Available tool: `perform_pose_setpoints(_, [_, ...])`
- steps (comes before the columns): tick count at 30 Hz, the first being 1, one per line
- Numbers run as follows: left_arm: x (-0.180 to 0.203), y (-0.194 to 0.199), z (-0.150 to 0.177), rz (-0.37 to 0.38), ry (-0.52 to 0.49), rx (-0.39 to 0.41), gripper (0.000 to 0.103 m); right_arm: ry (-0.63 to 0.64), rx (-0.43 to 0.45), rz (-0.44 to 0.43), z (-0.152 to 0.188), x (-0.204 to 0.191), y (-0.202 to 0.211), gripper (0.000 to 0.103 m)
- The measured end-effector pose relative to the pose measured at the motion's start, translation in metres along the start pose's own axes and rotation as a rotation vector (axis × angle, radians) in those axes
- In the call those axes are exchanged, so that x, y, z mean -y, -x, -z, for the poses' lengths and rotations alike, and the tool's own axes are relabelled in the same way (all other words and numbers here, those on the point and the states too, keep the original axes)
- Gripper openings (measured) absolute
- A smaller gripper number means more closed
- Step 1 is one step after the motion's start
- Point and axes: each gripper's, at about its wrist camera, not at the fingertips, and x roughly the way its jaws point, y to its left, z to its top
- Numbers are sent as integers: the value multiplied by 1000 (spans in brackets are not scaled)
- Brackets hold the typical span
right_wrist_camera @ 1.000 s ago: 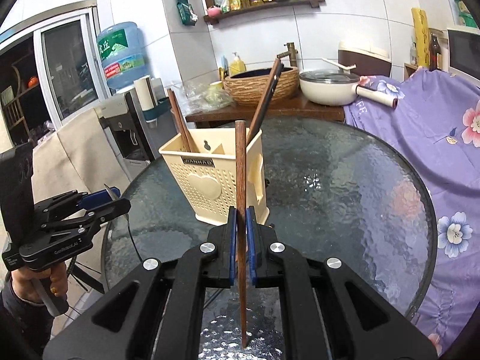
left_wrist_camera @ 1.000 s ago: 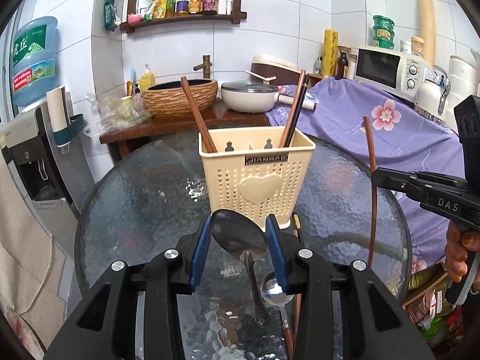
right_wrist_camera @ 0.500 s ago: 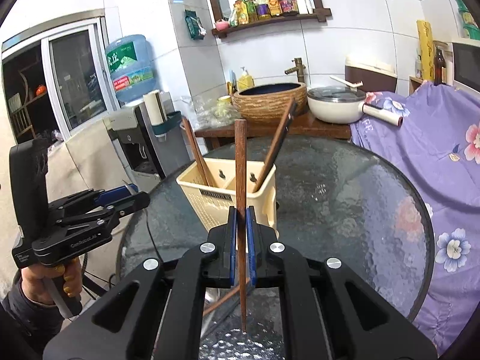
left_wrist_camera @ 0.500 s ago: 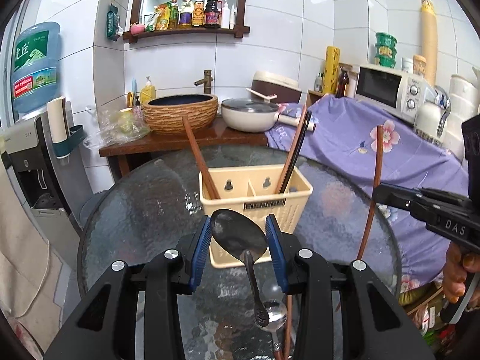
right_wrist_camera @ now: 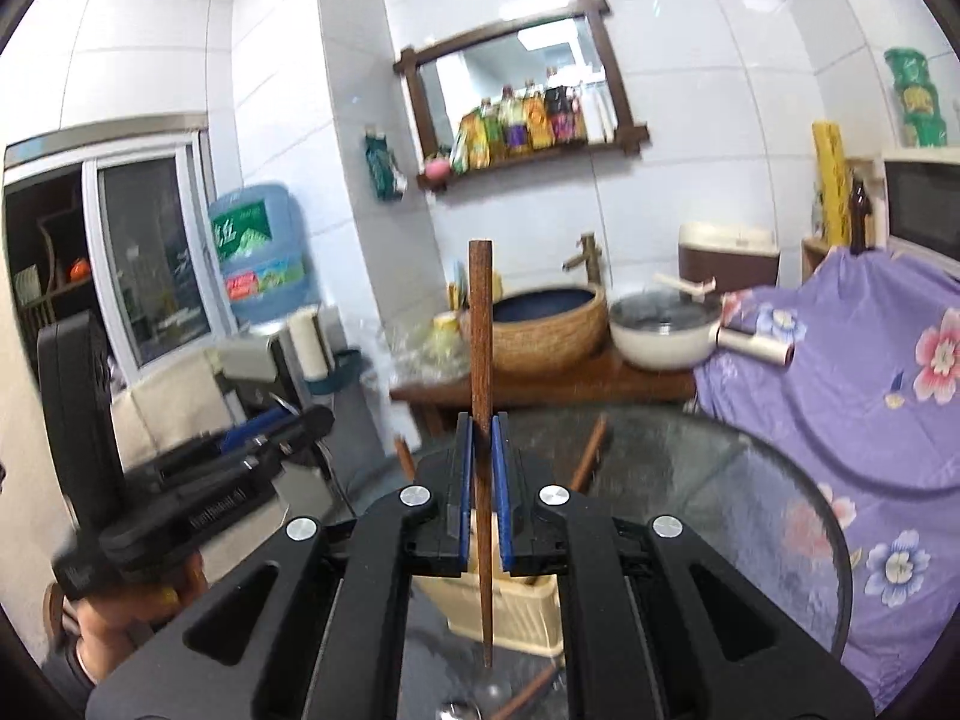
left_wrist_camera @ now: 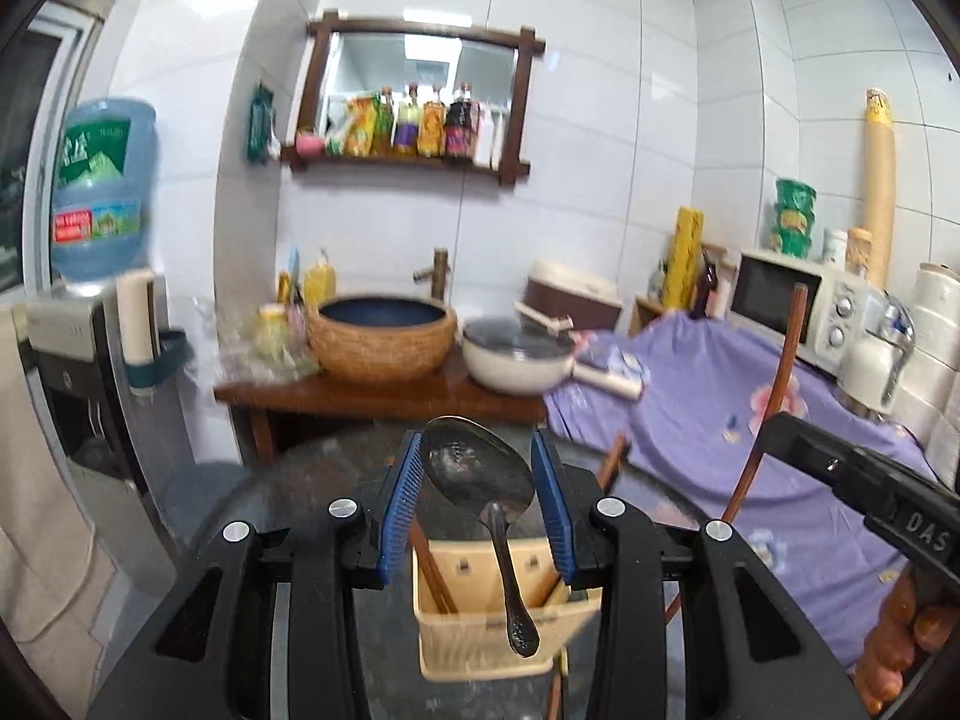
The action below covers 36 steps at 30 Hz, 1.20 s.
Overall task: Organize utensils
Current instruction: 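Lift the spoon and chopstick and lower both into the cream holder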
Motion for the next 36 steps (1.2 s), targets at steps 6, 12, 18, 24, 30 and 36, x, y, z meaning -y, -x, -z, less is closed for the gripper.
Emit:
perform_pose_setpoints(6, [2, -22, -5, -72, 14, 57, 36, 10, 117, 87, -20, -10, -13, 7])
perform_pose_setpoints(12, [-11, -48, 17, -136, 59, 59, 36, -2, 153, 174, -3, -4, -42, 7])
perform_pose_setpoints(18, [-24, -64, 42, -146, 87, 25, 36, -25, 106, 196, 28, 7, -66, 7])
perform_pose_setpoints(24, [-23, -73, 63, -133, 67, -19, 36, -14, 42, 185, 58, 13, -83, 7])
perform_pose_setpoints(30, [-23, -81, 79, -123, 40, -58, 36, 8, -11, 162, 82, 14, -92, 7])
perform_pose_setpoints(36, [-19, -86, 91, -105, -11, -102, 36, -1, -64, 133, 95, 20, -100, 7])
